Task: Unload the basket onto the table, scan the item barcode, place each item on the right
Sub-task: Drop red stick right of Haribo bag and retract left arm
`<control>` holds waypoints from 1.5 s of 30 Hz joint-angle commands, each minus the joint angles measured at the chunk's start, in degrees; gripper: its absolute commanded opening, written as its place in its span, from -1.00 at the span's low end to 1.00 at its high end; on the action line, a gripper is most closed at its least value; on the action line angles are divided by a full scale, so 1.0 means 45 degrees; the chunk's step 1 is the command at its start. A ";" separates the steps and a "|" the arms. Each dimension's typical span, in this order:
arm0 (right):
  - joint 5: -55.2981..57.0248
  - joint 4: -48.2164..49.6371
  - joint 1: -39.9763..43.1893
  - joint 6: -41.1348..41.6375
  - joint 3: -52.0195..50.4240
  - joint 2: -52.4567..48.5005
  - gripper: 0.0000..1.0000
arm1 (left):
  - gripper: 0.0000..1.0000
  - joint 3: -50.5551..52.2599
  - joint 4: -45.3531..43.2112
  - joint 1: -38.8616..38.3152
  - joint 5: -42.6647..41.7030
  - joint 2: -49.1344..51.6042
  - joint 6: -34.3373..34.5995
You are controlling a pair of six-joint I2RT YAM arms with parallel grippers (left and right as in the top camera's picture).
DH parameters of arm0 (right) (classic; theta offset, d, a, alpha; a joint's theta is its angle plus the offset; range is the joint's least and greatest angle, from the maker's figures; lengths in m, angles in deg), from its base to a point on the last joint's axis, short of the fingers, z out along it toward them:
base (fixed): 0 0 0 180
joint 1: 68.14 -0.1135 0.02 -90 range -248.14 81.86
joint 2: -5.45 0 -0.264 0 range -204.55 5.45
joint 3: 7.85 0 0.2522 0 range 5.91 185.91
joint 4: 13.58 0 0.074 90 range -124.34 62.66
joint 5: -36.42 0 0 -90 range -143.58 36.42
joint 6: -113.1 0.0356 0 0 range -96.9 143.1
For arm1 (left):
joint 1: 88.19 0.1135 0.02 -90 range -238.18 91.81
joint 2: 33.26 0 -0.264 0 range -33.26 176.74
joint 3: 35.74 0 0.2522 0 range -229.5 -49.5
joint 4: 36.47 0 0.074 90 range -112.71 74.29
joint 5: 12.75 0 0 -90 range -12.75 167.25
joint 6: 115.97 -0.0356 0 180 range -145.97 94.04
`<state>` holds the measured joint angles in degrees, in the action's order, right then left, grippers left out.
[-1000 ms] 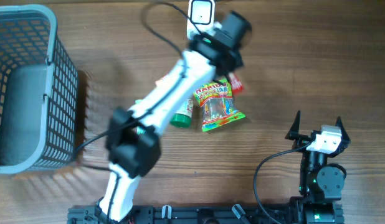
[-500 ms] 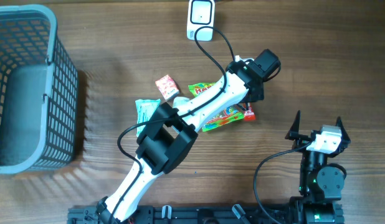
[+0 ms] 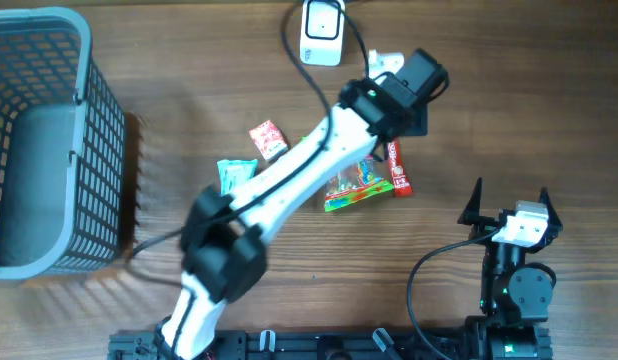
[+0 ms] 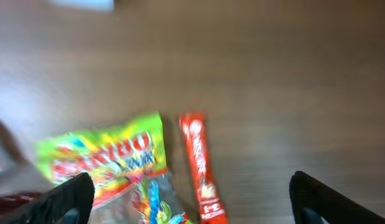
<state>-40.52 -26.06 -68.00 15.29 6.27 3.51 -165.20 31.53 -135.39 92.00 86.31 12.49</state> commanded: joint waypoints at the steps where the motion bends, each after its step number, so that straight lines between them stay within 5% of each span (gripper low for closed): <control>1: -0.0151 0.0044 -0.0063 -0.0083 -0.0015 -0.0005 0.99 | 0.95 -0.0058 -0.0325 0.0053 0.2506 -0.2424 -0.1064; 16: -0.0151 0.0044 -0.0063 -0.0083 -0.0015 0.0000 0.99 | 0.99 -0.0058 -0.3109 0.0053 0.6960 -0.6989 -0.4658; 21: -0.0151 0.0044 -0.0063 -0.0083 -0.0015 -0.0005 0.99 | 1.00 -0.0058 -0.6115 0.0053 0.8840 -0.8374 -0.7694; 29: -0.0151 0.0044 -0.0063 -0.0078 -0.0015 0.0000 0.99 | 1.00 -0.0058 -1.3396 0.0053 0.9889 -0.9860 -1.4994; 35: -0.0151 0.0044 -0.0063 -0.0083 -0.0015 0.0000 0.99 | 0.99 -0.0058 -1.5300 0.0053 0.9899 -1.0287 -1.8059; 41: -0.0151 0.0044 -0.0063 -0.0083 -0.0015 0.0000 0.99 | 1.00 -0.0029 -1.4834 0.0627 0.9879 -1.0909 -1.8204; 45: -0.0151 0.0044 -0.0063 -0.0083 -0.0015 -0.0005 0.99 | 1.00 -0.0029 -1.2211 0.2045 0.9845 -1.1905 -1.5679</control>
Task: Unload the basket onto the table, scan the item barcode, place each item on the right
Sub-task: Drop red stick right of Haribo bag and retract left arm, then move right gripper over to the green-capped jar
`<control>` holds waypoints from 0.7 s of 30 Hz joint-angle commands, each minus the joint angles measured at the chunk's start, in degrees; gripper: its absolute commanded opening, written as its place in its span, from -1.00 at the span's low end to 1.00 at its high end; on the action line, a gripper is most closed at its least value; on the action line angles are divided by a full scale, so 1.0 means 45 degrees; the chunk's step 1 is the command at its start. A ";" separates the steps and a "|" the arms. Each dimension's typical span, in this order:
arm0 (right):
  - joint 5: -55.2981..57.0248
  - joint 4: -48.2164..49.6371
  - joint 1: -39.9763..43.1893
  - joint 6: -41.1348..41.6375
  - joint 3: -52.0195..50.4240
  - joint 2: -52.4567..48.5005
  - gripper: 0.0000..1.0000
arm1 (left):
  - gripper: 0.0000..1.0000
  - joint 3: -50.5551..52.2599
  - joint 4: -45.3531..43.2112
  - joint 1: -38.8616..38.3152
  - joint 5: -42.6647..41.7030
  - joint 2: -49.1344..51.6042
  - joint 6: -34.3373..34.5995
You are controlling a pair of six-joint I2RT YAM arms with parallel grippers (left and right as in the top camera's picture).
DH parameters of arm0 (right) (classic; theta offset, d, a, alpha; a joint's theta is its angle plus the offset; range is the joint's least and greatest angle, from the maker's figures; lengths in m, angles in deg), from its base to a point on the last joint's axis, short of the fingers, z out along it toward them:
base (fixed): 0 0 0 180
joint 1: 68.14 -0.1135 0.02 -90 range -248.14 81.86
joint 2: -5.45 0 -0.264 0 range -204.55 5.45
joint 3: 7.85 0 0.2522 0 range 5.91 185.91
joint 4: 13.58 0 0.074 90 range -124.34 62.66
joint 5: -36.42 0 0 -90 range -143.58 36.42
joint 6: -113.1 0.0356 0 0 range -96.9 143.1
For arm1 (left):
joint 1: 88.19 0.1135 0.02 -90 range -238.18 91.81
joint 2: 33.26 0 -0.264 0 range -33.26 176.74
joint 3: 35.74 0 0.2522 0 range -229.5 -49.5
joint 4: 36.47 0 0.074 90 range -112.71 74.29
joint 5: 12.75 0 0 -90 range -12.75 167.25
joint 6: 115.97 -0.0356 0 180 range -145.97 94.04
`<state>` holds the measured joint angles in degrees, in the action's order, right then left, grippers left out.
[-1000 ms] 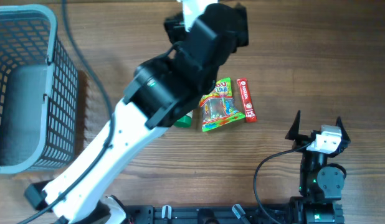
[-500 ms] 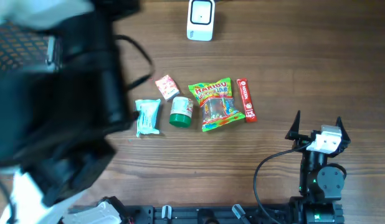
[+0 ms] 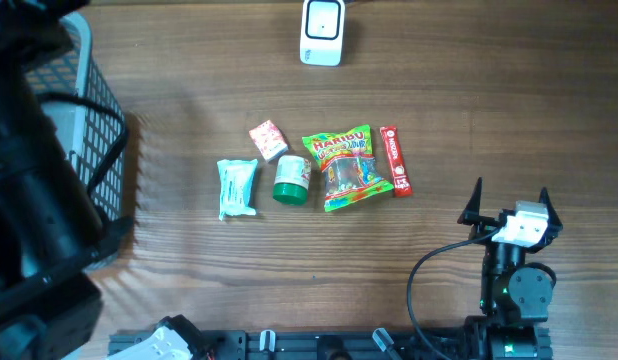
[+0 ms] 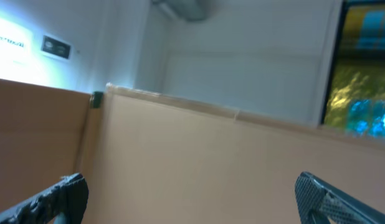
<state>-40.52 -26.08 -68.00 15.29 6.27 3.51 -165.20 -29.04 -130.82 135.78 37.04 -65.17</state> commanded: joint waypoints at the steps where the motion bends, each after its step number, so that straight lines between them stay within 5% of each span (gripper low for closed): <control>1: -0.0151 0.0049 -0.0063 -0.0083 -0.0015 0.0000 0.99 | 0.99 -0.0029 0.2419 0.1700 -0.0019 -0.1355 0.2764; 7: -0.0792 0.0223 -0.0063 -0.0015 -0.0015 0.0000 0.99 | 1.00 0.0175 0.6892 0.5187 -0.1855 -0.3118 0.7203; 14: -0.7553 0.2958 -0.0063 0.7990 0.0015 0.0000 0.99 | 1.00 0.1559 0.7723 0.6926 -0.2968 -0.4371 0.8592; 17: -0.8757 0.2764 -0.0063 1.1288 0.0010 0.0000 0.99 | 1.00 0.2317 0.8184 0.6931 -0.3434 -0.4711 0.8986; 21: -0.8927 0.2035 -0.0063 1.3163 0.0010 0.0000 1.00 | 1.00 0.3215 0.8655 0.6931 -0.4532 -0.5241 0.9520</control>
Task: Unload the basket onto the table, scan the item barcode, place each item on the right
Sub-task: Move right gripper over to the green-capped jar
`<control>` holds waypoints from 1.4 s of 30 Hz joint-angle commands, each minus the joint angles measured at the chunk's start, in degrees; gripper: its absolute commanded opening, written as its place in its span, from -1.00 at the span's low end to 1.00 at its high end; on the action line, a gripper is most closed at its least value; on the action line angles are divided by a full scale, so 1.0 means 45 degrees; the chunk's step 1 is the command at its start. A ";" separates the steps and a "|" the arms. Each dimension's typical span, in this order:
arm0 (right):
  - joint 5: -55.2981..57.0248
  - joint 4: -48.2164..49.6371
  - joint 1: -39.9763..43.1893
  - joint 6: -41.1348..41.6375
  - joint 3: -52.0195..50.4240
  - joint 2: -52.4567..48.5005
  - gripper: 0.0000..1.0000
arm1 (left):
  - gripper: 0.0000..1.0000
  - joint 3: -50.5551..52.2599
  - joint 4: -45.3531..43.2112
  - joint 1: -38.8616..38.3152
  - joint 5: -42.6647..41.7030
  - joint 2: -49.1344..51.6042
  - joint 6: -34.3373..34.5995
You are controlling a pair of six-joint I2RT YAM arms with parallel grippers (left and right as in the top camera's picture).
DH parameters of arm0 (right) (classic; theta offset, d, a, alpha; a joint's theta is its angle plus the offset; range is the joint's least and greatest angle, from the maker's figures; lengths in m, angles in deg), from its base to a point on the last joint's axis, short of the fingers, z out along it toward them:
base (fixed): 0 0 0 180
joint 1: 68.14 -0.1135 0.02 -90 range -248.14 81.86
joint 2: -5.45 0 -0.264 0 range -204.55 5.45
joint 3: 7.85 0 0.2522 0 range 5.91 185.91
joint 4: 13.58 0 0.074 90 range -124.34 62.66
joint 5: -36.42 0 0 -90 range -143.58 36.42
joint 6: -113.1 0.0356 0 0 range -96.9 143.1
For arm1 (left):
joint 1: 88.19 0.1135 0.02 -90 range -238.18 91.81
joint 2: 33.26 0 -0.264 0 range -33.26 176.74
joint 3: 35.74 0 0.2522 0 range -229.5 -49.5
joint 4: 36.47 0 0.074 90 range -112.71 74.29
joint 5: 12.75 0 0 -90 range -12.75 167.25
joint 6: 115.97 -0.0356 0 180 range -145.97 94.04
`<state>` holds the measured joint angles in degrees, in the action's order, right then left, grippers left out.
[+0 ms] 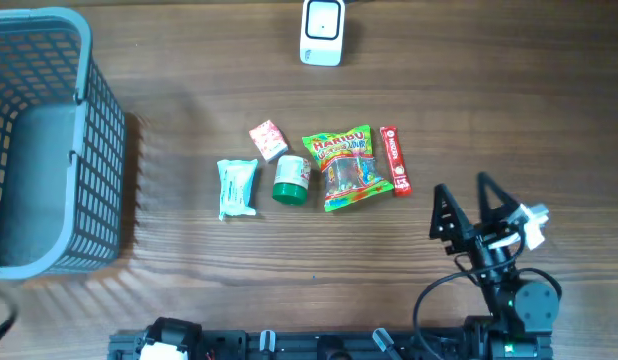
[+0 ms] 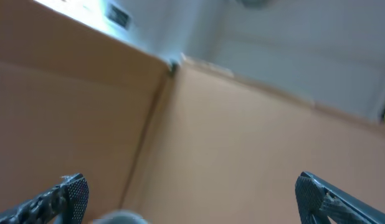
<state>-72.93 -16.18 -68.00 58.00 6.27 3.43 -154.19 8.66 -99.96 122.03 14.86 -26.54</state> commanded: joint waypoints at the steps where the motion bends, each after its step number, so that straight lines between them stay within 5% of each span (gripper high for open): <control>1: -0.2108 0.0058 -0.0063 0.3405 0.0015 0.0019 0.99 | 1.00 0.0918 0.0345 0.0073 -0.1724 -0.0418 0.0962; 6: -0.2594 -0.0248 -0.0063 0.2234 0.1064 -0.0097 1.00 | 1.00 0.1647 0.0408 0.0092 -0.2618 -0.1214 0.0962; 13: -0.2234 -0.4221 -0.0063 -0.0165 0.4809 -0.2317 1.00 | 1.00 0.1739 0.0544 0.1083 -0.2613 -0.2302 0.0962; 20: -0.0996 -1.1317 -0.0068 -0.2259 1.2667 -0.8772 0.99 | 1.00 0.2239 0.0238 0.1511 -0.2613 -0.3512 0.1001; 27: 0.0272 -1.8423 -0.0068 -0.1549 1.9569 -1.3187 0.99 | 1.00 0.2239 -0.0714 0.1511 -0.2025 -0.3541 0.1005; 34: 0.0034 -2.0186 -0.0359 -0.1768 1.9812 -1.4600 0.99 | 1.00 0.2312 -0.0539 0.1511 -0.0753 -0.3662 0.1049; 42: 0.0155 -1.9098 -0.2132 -0.1389 1.9812 -1.4814 0.99 | 1.00 0.3434 -0.0782 0.1511 -0.0845 -0.4648 0.2278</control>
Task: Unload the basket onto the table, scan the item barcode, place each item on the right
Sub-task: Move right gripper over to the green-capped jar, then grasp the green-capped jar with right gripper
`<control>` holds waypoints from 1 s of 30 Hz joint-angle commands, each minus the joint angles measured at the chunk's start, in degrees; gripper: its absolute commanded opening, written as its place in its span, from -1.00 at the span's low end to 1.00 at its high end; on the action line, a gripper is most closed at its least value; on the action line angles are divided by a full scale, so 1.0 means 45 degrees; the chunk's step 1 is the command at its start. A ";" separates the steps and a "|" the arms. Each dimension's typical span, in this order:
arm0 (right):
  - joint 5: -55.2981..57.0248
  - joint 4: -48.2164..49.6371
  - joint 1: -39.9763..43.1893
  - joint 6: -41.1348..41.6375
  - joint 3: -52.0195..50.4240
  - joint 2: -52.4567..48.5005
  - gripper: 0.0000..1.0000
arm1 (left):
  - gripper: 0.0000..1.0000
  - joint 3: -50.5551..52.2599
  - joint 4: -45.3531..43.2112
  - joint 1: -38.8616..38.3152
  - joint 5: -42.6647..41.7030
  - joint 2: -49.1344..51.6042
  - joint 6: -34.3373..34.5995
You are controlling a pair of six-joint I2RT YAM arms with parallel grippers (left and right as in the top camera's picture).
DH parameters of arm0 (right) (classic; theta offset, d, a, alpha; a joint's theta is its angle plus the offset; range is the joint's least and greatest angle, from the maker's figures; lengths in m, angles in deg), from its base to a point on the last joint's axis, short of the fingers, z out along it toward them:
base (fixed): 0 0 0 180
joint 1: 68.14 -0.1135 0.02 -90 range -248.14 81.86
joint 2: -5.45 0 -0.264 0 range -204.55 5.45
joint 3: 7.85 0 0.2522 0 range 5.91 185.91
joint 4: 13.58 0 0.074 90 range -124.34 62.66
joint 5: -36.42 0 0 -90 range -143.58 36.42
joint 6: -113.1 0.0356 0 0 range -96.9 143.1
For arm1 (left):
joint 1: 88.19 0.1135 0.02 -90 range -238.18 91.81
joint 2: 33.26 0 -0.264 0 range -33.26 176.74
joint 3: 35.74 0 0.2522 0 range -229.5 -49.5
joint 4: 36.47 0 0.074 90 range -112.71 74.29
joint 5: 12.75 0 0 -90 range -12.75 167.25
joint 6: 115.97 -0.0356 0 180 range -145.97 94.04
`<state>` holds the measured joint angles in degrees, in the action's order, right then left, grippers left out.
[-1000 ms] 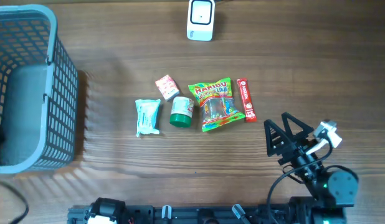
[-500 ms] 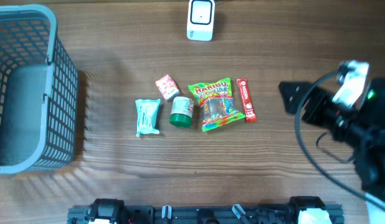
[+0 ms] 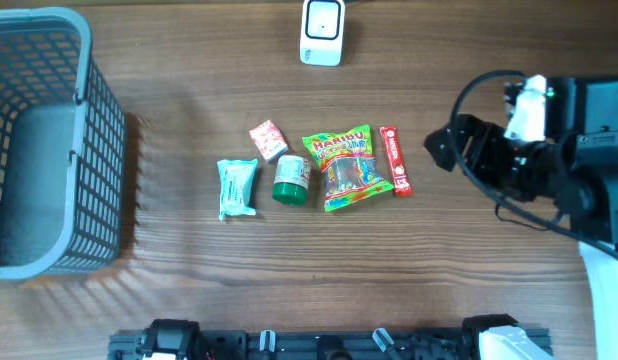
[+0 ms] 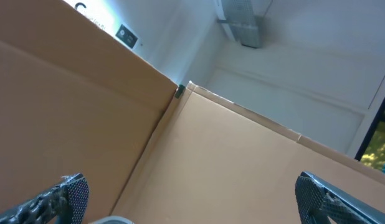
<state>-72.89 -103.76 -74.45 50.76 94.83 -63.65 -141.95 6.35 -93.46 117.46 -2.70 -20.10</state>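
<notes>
The items lie in a row mid-table: a teal packet [image 3: 236, 187], a small red-and-white packet [image 3: 268, 139], a green can [image 3: 292, 179], a Haribo bag [image 3: 349, 166] and a red stick pack [image 3: 395, 160]. The white scanner [image 3: 321, 32] sits at the far edge. My right gripper [image 3: 441, 148] hangs just right of the red stick; its fingers merge into one dark mass. The left arm is out of the overhead view. My left gripper [image 4: 192, 194] is open and holds nothing, its fingers [image 4: 68, 194] wide apart and facing cardboard walls.
A grey mesh basket [image 3: 89, 150] stands at the left edge. The right arm's body and cable [image 3: 569, 170] fill the right side of the table. Brown cardboard panels [image 4: 242, 162] and a ceiling fixture [image 4: 242, 22] fill the left wrist view.
My right arm was low at the front right corner and now reaches in from the right, its gripper beside the red stick. The left wrist view has tilted slightly, still on cardboard.
First my left arm stretched over the items, its open gripper above the Haribo bag and red stick. Then it was pulled back at the far left, facing cardboard. Then it was gone from overhead and the right arm stood raised. Now the right gripper is by the stick.
</notes>
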 commanded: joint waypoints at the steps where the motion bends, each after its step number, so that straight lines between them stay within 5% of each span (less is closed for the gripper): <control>1: 0.0146 0.0447 -0.0942 0.0223 0.0131 0.0087 0.99 | 1.00 0.1025 -0.0457 0.0073 0.0175 -0.0981 0.0835; 14: -0.0661 0.1681 -0.2968 0.0398 0.0131 -0.1239 0.99 | 1.00 0.6144 -0.3181 0.0500 -0.0656 -0.6358 0.0801; 30: 0.2725 0.3628 -0.7368 0.3230 0.0131 -0.6547 1.00 | 1.00 0.8082 -0.2900 0.0510 -0.1263 -0.6732 0.0899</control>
<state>-64.10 -88.94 -106.71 60.97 94.88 -90.10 -107.67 -7.71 -91.54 112.24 -32.90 -16.60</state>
